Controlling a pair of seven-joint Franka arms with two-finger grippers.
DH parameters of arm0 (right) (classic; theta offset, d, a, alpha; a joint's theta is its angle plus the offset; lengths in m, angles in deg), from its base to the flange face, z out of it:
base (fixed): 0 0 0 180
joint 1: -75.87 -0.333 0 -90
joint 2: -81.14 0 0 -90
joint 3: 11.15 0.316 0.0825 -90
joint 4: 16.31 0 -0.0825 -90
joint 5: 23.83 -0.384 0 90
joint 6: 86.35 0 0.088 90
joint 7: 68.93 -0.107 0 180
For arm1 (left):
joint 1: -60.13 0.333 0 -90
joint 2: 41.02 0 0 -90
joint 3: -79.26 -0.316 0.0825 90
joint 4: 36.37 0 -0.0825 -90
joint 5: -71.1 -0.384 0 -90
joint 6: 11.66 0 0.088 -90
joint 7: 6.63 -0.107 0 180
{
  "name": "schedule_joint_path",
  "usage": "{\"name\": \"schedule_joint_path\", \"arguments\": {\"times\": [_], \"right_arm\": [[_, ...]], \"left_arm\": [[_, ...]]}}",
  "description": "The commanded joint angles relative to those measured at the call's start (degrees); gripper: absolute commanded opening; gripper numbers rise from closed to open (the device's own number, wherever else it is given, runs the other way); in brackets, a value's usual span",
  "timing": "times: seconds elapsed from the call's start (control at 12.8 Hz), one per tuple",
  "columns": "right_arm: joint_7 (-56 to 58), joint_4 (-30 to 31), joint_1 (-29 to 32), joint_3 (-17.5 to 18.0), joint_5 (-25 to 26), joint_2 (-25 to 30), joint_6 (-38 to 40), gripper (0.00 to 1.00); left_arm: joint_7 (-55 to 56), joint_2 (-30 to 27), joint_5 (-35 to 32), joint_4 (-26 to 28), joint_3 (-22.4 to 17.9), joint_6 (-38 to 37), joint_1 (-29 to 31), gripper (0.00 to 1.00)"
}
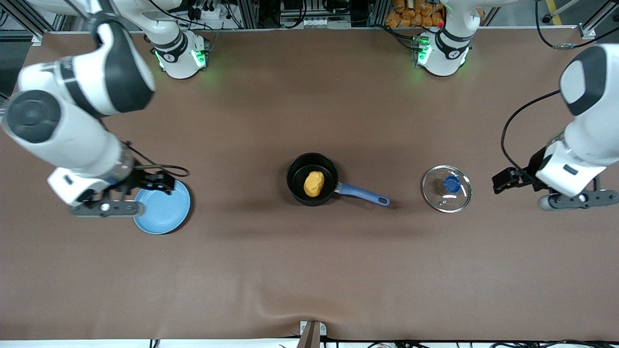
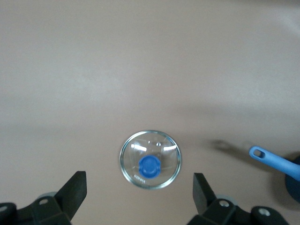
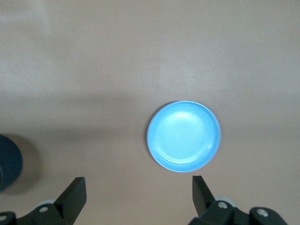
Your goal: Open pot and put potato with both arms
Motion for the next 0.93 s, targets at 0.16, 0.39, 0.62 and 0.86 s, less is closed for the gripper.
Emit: {"name": "schedule_joint_path", "arguments": {"times": [0.16,0.39,0.62,0.86], "right_arm": [[15.4,2.5,6.6,-5.2,-5.9,4.3,4.3,1.0],[15.4,4.4,6.3,-7.3,-5.9,8.9,5.8,1.0],[15.0,7.2,6.0,-8.7,-5.9,13.0,5.2,1.0],[14.9,7.9,2.8,-13.1,-5.9,14.5,5.1,1.0]], "left_arm": [[-0.1,-3.7,0.0,-3.8,-0.1,-6.7,0.3,1.0],[0.4,-6.4,0.0,-3.8,-0.1,-9.5,0.3,1.0],[0.3,-7.7,0.4,-3.8,0.0,-10.0,0.3,1.0],[-0.2,-7.8,0.4,-3.9,0.1,-11.0,0.3,1.0]]}}
